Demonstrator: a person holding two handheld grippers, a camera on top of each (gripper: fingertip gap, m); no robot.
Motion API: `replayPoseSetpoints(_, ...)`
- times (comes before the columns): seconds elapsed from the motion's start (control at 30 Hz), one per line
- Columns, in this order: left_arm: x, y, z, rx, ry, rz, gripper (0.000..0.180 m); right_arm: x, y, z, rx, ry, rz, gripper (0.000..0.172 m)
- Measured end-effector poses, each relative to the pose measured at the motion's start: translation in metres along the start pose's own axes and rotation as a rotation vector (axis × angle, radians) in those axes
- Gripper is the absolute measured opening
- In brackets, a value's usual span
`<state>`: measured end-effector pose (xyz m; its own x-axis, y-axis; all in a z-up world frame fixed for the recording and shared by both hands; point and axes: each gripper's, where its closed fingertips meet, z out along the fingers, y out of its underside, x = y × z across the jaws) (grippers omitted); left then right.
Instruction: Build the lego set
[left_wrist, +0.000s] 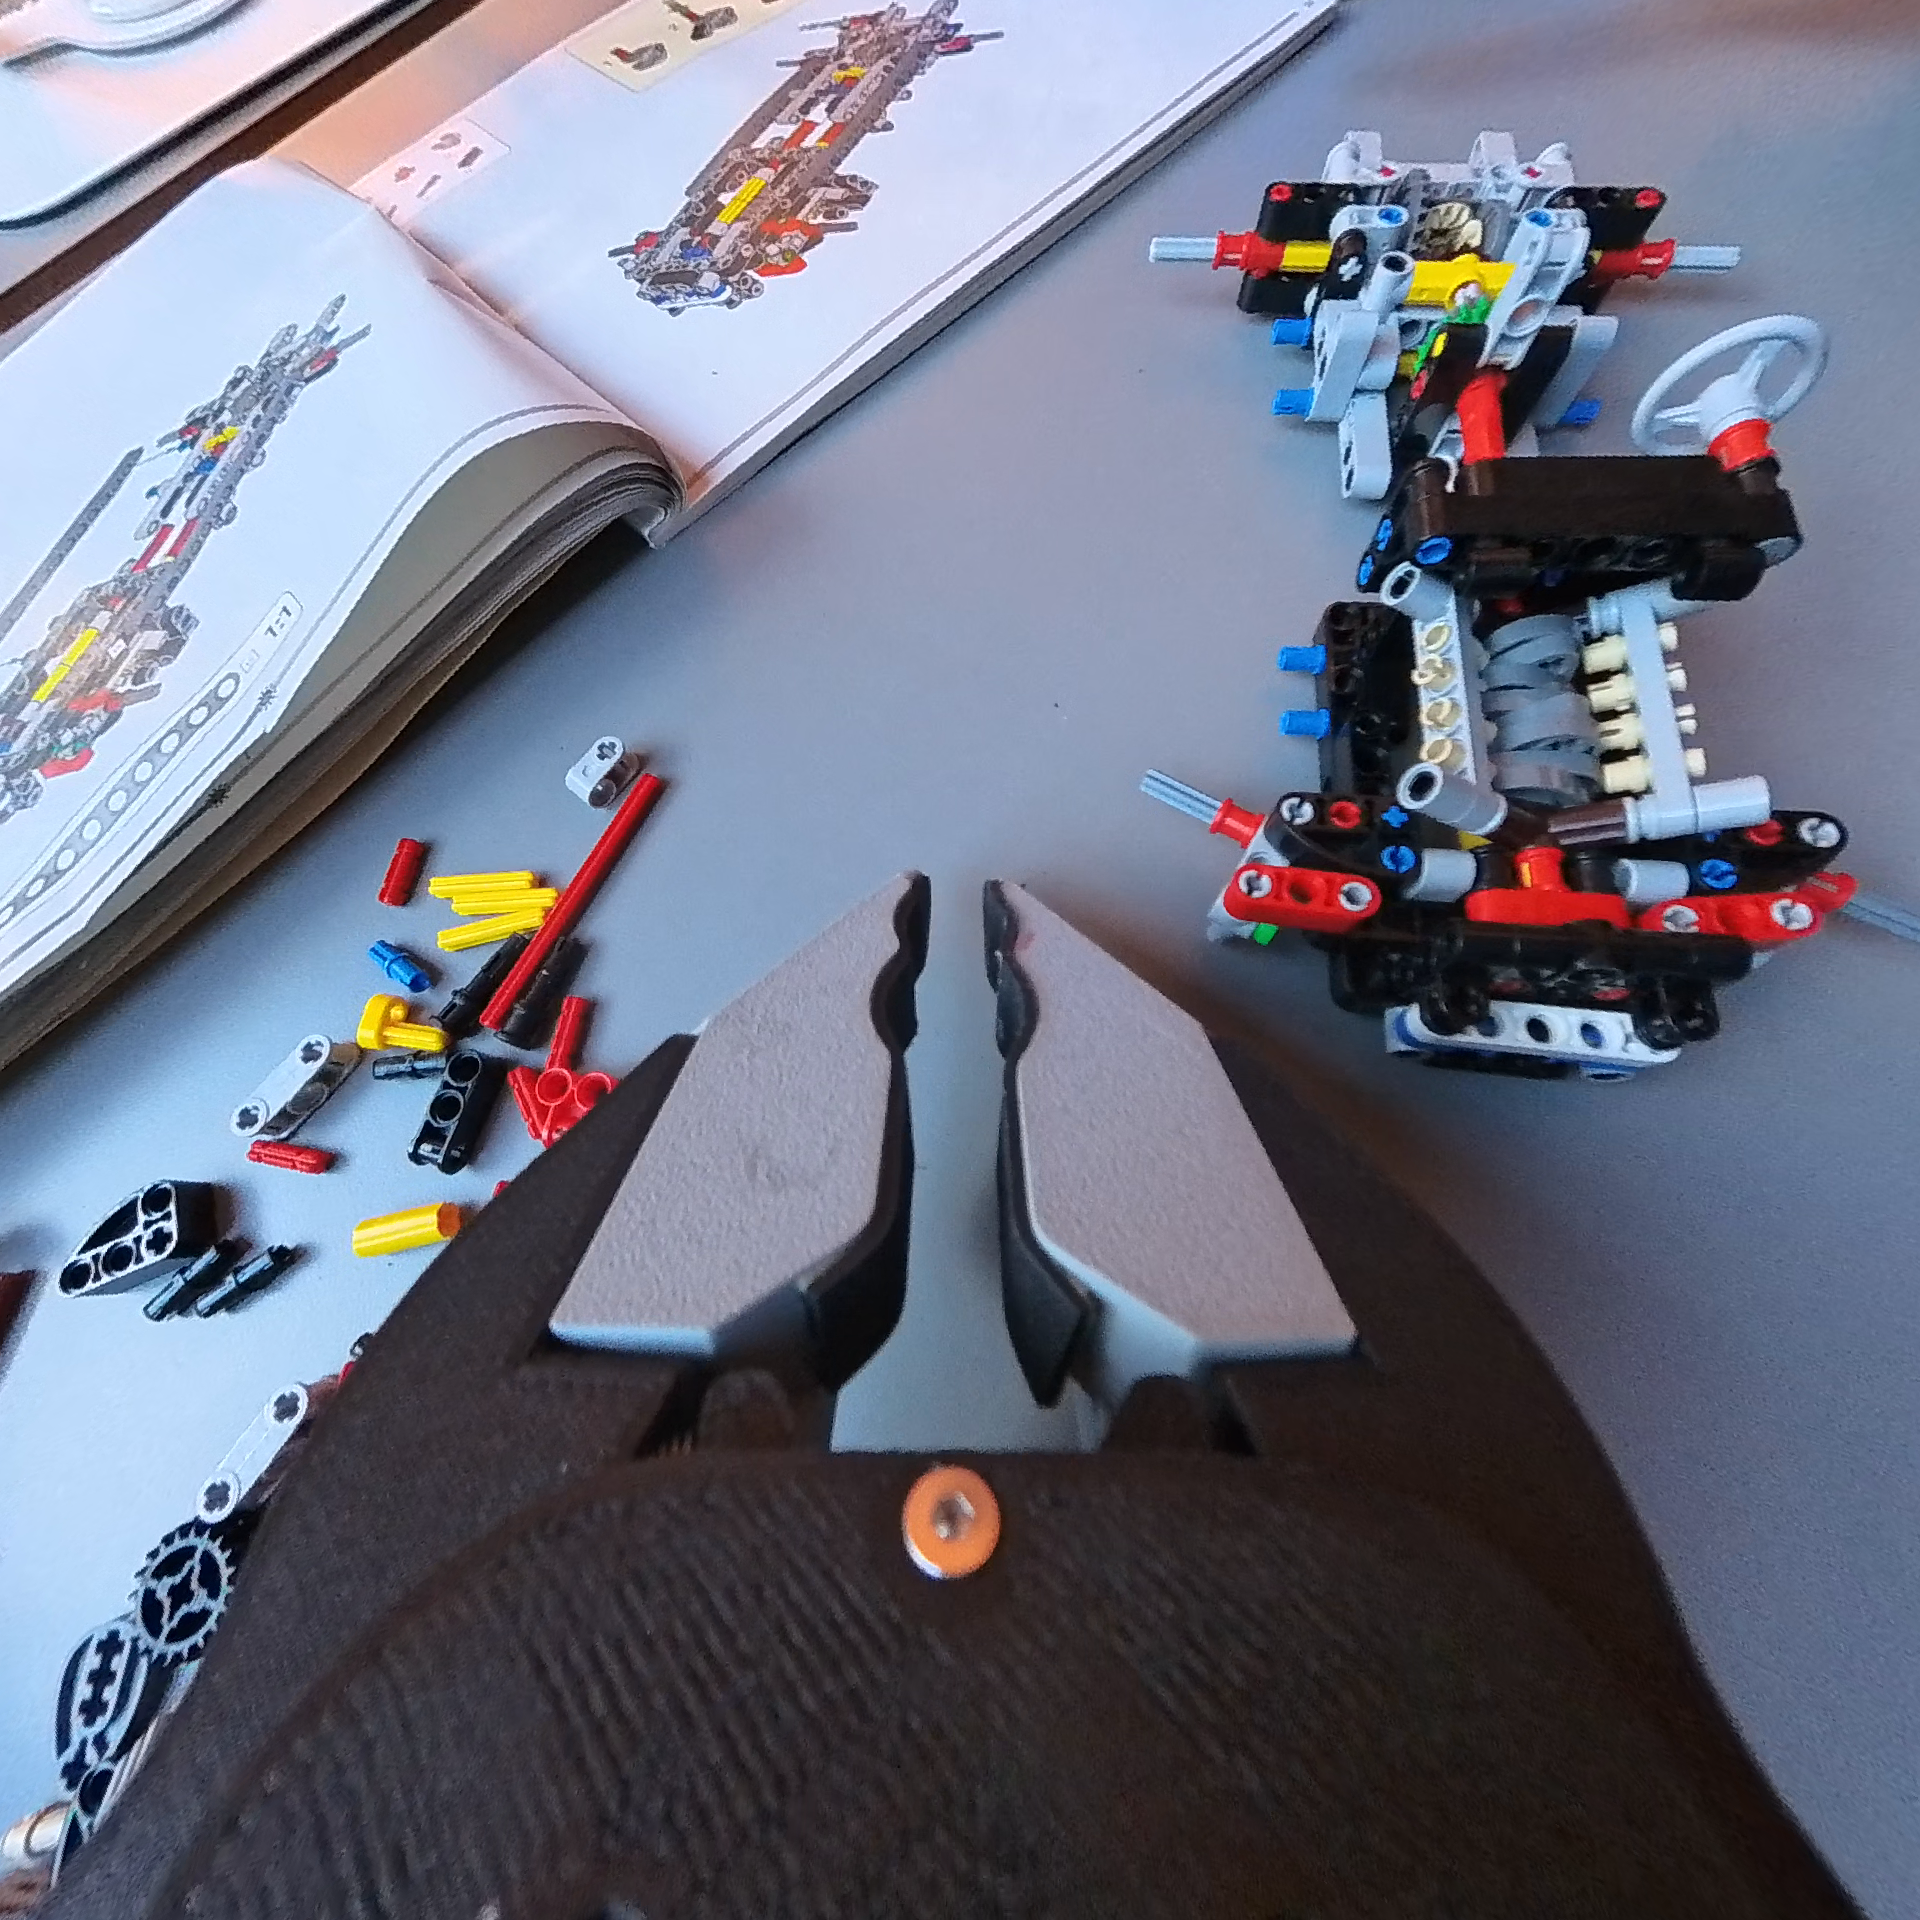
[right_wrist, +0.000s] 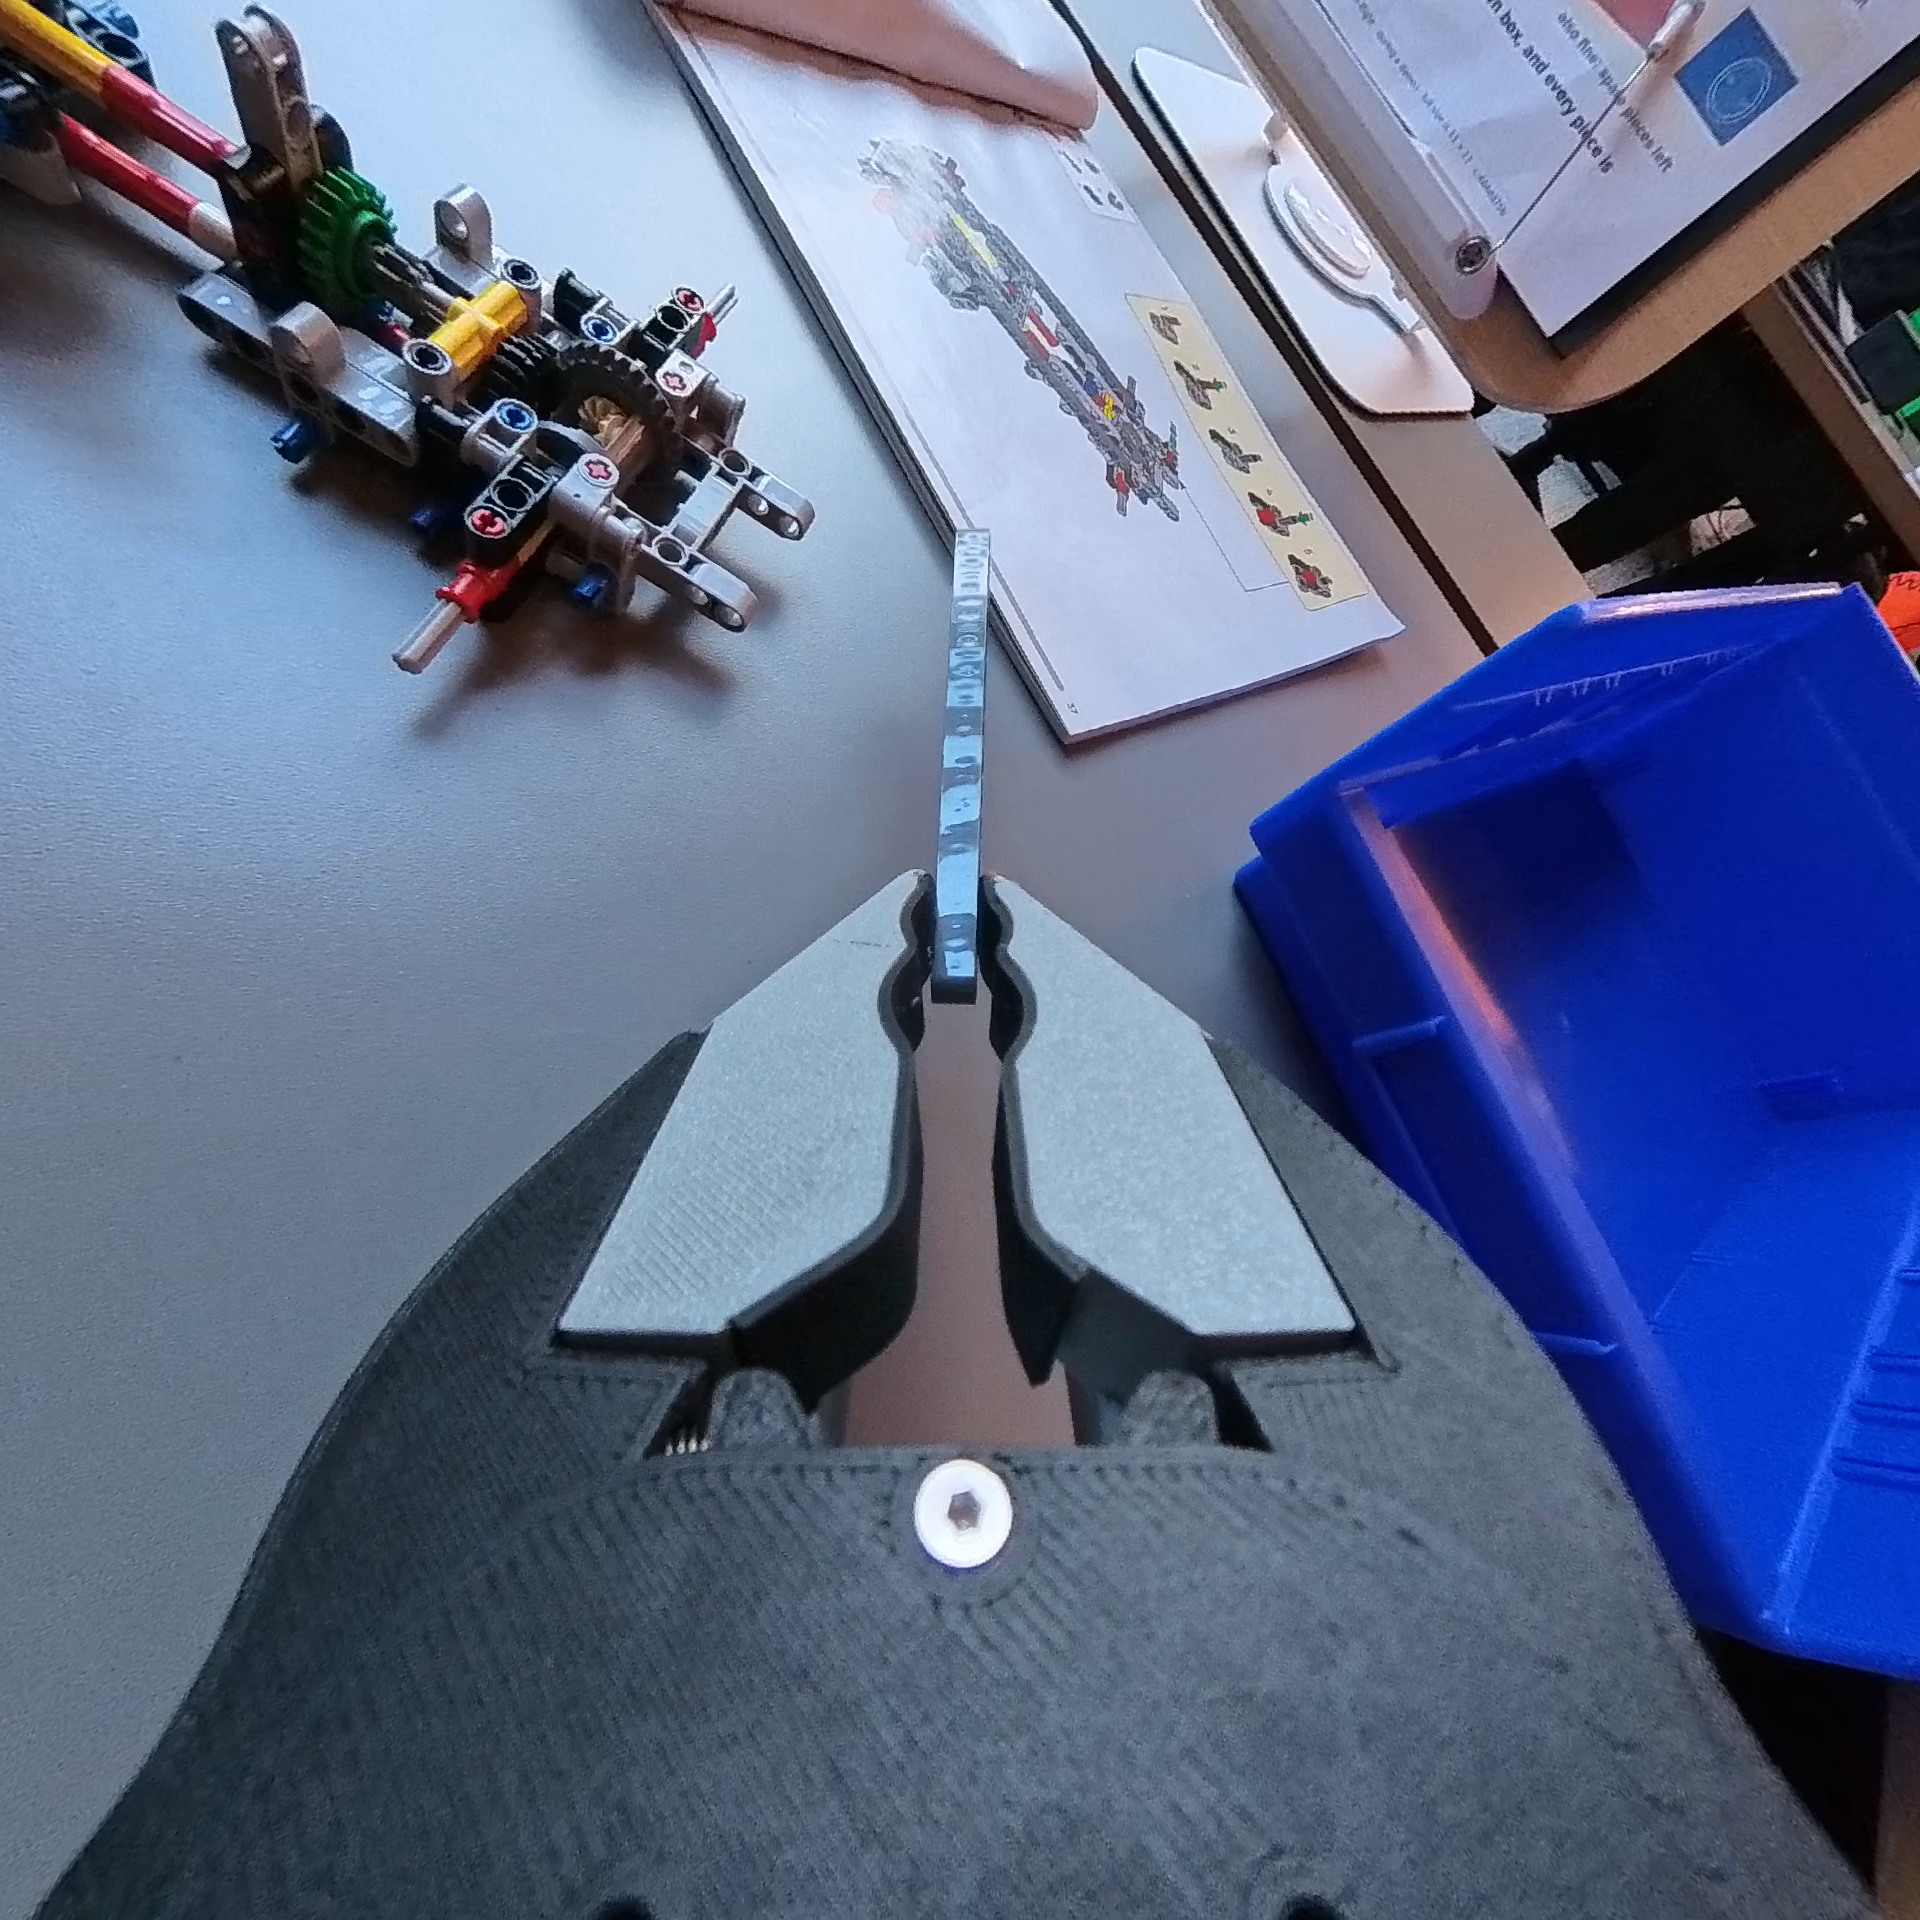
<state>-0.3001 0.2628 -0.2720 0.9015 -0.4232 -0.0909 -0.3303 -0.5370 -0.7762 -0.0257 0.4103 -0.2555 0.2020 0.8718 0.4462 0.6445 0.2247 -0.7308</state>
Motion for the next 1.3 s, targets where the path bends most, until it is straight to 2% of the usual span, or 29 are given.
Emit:
replayPoseSetpoints(0.3,0.000,0.000,0.000,0.004,0.008,-0.007,0.007,-0.001,-0.004,-0.002,0.019,0.001,-0.009,0.005)
replayPoseSetpoints(0.5,-0.004,-0.001,-0.001,0.010,0.002,-0.021,0.007,-0.014,-0.034,-0.012,0.135,0.005,-0.064,0.005)
replayPoseSetpoints(0.67,-0.002,0.000,0.000,0.003,0.006,-0.012,0.011,-0.043,-0.056,-0.016,0.194,-0.003,-0.203,0.005)
replayPoseSetpoints(0.83,-0.003,0.001,0.001,-0.005,-0.018,0.012,0.017,-0.087,-0.063,-0.015,0.209,-0.064,-0.397,0.005)
replayPoseSetpoints(1.03,-0.003,0.000,0.000,0.003,-0.026,0.018,0.018,-0.100,-0.084,-0.037,0.341,0.088,-0.576,0.005)
replayPoseSetpoints(1.17,-0.005,0.001,0.000,-0.003,-0.031,0.010,0.018,-0.072,-0.085,-0.041,0.305,0.231,-0.555,0.005)
replayPoseSetpoints(1.3,-0.006,0.001,0.000,-0.001,-0.038,0.009,0.018,-0.061,-0.092,-0.056,0.357,0.278,-0.507,0.005)
